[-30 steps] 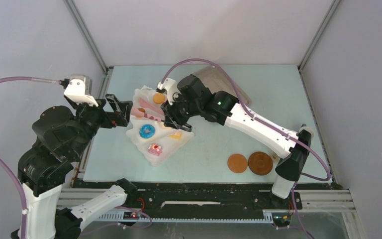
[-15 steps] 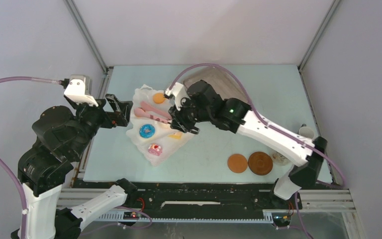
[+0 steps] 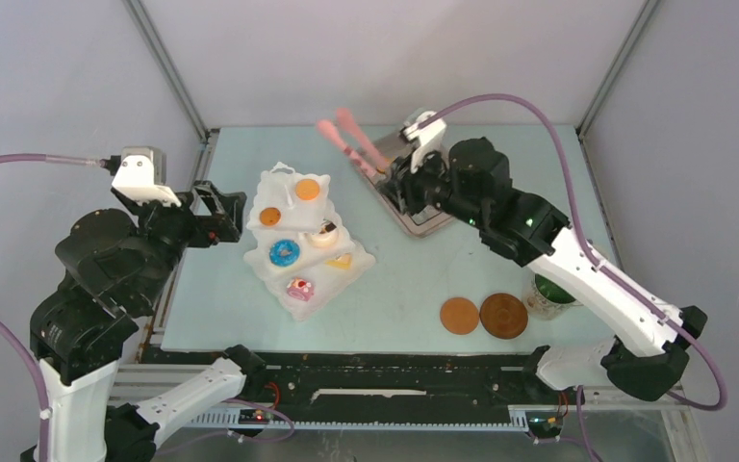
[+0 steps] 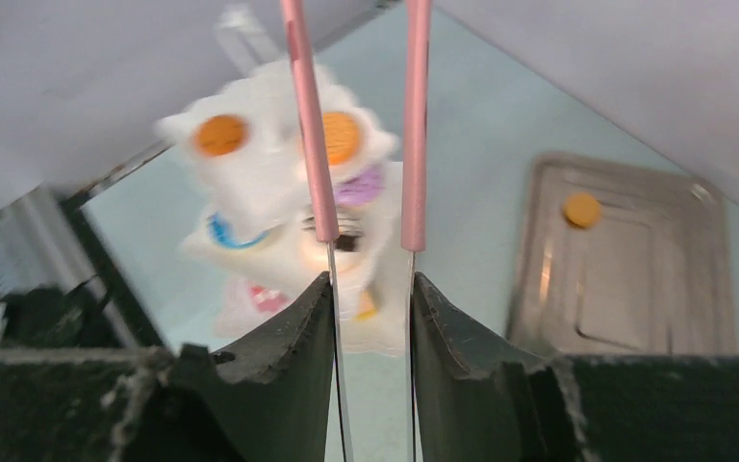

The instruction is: Serve the afternoon tea

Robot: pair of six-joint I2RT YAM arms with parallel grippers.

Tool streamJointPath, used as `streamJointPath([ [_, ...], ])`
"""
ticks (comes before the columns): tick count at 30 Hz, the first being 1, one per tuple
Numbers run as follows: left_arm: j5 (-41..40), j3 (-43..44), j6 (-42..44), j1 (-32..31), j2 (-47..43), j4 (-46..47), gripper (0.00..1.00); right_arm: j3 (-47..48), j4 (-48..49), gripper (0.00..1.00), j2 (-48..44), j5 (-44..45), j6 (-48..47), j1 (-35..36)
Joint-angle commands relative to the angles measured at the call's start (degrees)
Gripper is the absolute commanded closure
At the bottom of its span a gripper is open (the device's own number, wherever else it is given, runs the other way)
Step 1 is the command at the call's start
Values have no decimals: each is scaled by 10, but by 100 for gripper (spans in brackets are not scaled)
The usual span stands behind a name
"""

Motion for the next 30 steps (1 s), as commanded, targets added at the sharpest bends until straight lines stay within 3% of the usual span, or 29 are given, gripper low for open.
streamJointPath([
  [1, 16, 2, 1, 2, 2, 19, 3, -56, 53, 66, -2, 45, 49, -86],
  [6, 20, 0, 0, 2, -1, 16, 2, -100, 52, 66, 41, 15, 71, -181],
  [12, 31, -5, -2, 2, -1, 14, 0, -65, 20, 66, 162, -22, 64, -255],
  [22, 32, -2, 1, 2, 4, 10, 0, 128, -73, 64, 390, -34, 53, -271],
  [30, 30, -3, 5, 4, 6, 7, 0, 213, -102, 61, 478, -49, 38, -273],
])
